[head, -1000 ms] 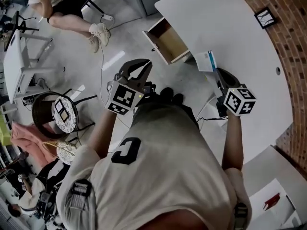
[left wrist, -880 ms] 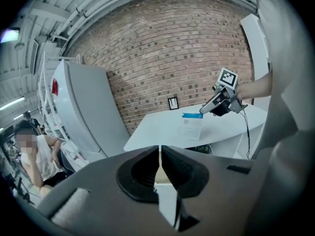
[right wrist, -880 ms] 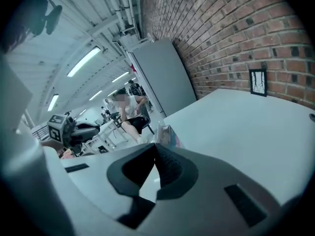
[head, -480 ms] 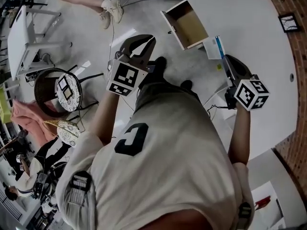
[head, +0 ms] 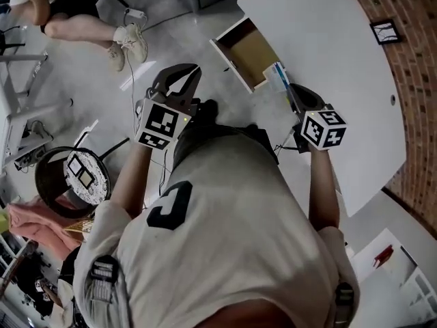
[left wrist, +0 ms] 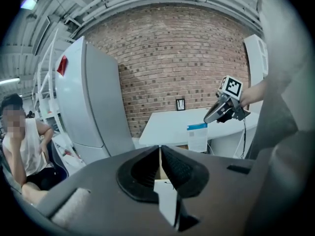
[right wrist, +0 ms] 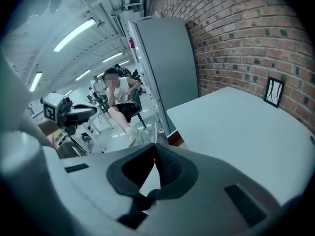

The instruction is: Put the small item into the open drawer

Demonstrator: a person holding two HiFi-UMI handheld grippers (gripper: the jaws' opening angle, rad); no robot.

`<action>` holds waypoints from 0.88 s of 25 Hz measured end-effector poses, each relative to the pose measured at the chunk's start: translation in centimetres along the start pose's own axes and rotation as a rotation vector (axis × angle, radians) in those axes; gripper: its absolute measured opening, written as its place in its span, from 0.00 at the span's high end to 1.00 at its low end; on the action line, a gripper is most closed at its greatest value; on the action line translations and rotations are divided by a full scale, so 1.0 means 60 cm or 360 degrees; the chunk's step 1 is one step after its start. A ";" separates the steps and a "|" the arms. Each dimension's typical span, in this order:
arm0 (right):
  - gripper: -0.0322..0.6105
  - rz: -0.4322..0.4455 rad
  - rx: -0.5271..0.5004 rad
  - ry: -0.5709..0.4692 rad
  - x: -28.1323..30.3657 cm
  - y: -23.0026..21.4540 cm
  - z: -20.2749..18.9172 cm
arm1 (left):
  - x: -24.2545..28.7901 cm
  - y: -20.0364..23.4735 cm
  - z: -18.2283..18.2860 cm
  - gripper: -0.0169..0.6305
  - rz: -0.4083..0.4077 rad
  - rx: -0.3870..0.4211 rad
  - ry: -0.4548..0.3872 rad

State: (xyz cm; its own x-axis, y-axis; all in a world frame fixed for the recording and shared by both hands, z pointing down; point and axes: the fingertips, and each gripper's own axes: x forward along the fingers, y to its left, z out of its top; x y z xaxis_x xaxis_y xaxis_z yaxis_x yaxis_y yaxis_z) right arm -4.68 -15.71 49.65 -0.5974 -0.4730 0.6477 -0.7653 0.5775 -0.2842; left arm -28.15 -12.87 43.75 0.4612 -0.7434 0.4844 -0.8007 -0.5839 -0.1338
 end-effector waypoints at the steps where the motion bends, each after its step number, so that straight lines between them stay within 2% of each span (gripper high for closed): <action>1: 0.94 -0.0035 -0.0029 0.0019 0.016 -0.002 -0.006 | 0.006 0.007 -0.002 0.95 -0.0027 0.0009 -0.0011; 5: 0.94 -0.0114 -0.0120 0.0090 0.090 -0.003 -0.027 | 0.033 0.036 -0.017 0.95 -0.0116 0.0020 -0.0037; 11: 0.94 -0.0105 -0.0232 0.0204 0.185 0.001 -0.051 | 0.051 0.049 -0.020 0.95 -0.0188 0.0003 0.0001; 16: 0.94 -0.0038 -0.0290 0.0324 0.268 -0.030 -0.099 | 0.066 0.046 -0.010 0.95 -0.0163 -0.0006 0.0052; 22: 0.94 0.0048 -0.0301 0.0410 0.348 -0.071 -0.153 | 0.084 0.038 -0.040 0.95 -0.0113 -0.0032 0.0203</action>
State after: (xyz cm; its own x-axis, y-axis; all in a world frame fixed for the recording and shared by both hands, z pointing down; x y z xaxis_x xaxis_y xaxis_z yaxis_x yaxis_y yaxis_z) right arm -11.66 -21.95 70.86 -0.5204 -0.2838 0.8054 -0.6758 0.7134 -0.1853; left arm -28.56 -17.17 47.94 0.4653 -0.6522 0.5984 -0.7760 -0.6258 -0.0786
